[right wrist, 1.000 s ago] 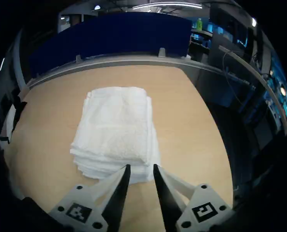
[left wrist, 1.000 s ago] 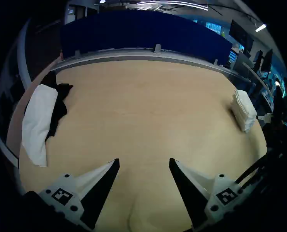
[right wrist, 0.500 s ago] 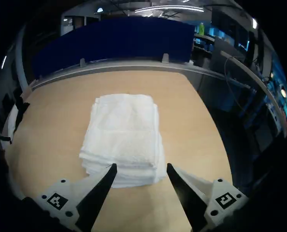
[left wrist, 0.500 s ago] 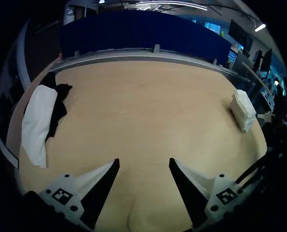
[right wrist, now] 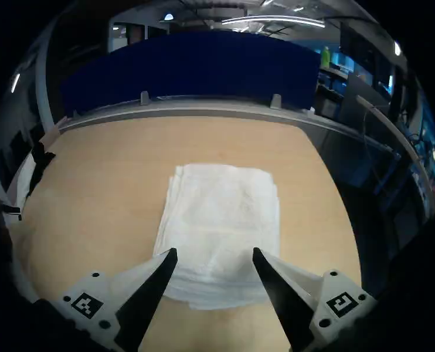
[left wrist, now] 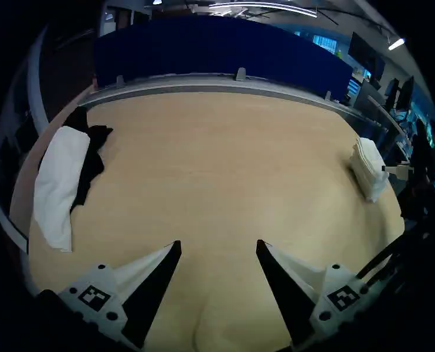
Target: Fold towel
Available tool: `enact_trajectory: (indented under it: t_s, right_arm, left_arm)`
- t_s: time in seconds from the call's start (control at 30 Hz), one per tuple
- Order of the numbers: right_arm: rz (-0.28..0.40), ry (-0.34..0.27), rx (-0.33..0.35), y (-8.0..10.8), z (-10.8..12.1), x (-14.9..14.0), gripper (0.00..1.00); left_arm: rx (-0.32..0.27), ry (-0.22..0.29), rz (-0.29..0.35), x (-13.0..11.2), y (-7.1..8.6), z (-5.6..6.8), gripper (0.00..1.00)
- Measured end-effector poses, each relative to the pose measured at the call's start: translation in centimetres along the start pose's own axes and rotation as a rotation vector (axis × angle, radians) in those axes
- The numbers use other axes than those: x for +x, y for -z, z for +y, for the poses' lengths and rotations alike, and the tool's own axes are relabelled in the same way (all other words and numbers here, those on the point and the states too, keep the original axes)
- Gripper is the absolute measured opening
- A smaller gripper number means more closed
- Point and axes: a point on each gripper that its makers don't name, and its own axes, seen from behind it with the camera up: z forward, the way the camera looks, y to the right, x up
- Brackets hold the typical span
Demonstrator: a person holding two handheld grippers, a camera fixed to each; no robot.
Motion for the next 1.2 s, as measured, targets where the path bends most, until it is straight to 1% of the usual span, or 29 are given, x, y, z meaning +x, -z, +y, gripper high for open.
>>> enact_trajectory:
  t_s: [0.27, 0.5, 0.6, 0.77, 0.97, 1.1, 1.2]
  right_arm:
    - [-0.023, -0.002, -0.005, -1.1, -0.3, -1.2, 1.00]
    - [-0.054, 0.005, -0.017, -1.8, -0.1, -3.4, 1.00]
    - [-0.054, 0.007, -0.018, -2.0, -0.1, -3.9, 1.00]
    - [-0.050, -0.007, -0.011, -2.2, 0.0, -4.0, 1.00]
    - [-0.046, -0.009, -0.013, -2.0, 0.0, -3.1, 1.00]
    - [-0.015, 0.008, -0.012, -1.9, 0.0, -0.8, 1.00]
    - [0.014, 0.019, -0.014, -2.1, 0.2, 1.2, 1.00]
  left_arm:
    - [0.004, 0.005, -0.003, -0.2, -0.2, -0.3, 0.95]
    - [0.009, 0.008, -0.006, -0.3, -0.4, -0.7, 0.95]
    - [0.012, 0.009, -0.008, -0.4, -0.6, -1.0, 0.95]
    - [0.014, 0.012, -0.010, -0.3, -0.8, -1.2, 0.95]
    - [0.013, 0.012, -0.010, -0.1, -1.0, -1.1, 0.95]
    - [0.013, 0.015, -0.009, 0.0, -1.1, -1.2, 0.95]
    - [0.015, 0.018, -0.009, 0.1, -1.1, -1.3, 0.95]
